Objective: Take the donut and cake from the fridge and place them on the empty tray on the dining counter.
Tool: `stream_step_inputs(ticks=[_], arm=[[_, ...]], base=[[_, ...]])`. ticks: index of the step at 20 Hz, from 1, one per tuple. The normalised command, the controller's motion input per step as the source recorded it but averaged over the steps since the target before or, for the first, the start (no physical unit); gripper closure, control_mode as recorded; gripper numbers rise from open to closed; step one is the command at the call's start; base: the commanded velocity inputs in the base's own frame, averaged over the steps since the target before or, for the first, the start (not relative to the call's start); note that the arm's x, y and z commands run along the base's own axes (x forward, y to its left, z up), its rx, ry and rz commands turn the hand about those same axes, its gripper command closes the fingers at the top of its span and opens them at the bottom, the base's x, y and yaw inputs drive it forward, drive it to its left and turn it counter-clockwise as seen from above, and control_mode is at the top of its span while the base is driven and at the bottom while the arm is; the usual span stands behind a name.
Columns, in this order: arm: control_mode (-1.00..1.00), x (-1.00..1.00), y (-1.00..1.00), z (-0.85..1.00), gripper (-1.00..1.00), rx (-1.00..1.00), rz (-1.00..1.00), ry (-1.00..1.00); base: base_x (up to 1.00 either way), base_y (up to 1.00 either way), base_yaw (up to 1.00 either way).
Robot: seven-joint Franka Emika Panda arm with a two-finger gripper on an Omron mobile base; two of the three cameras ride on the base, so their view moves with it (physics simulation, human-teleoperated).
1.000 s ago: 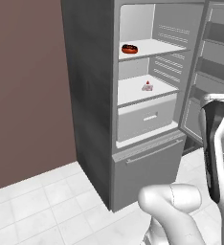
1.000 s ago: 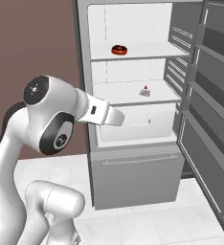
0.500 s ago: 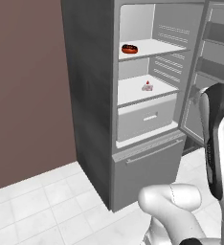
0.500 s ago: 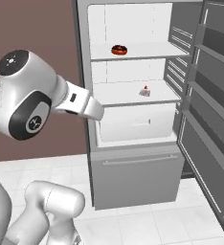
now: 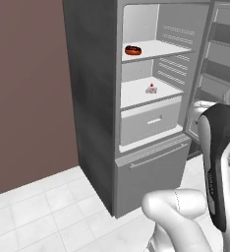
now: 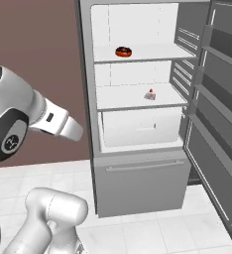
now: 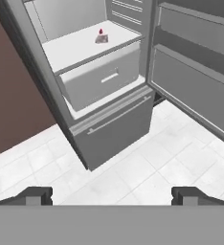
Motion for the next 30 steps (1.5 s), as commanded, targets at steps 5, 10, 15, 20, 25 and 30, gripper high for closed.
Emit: stream_step_inputs(ticks=[5,10,15,20,25,30], arm=[[-1.00,-0.39,0.09,-0.11,-1.00,0.14,0.00,0.00],[-1.00,-0.65,0.03,0.00,-1.00,0.06,-0.04,-0.01],[1.00,-0.28,0.02,-0.03,-1.00,0.00,-0.07,0.00],[1.00,0.00,0.00,0.00,-1.00,0.00,0.00,0.00],[1.00,0.00,0.00,0.00,-1.00,0.00,0.00,0.00],[1.00,0.00,0.00,0.00,-1.00,0.00,0.00,0.00]], base=[[0.00,0.00,0.00],[0.00,0.00,0.00],[0.05,-0.03,-0.03],[0.47,-0.88,-0.22],[0.84,-0.18,-0.15],[1.00,0.21,-0.02]])
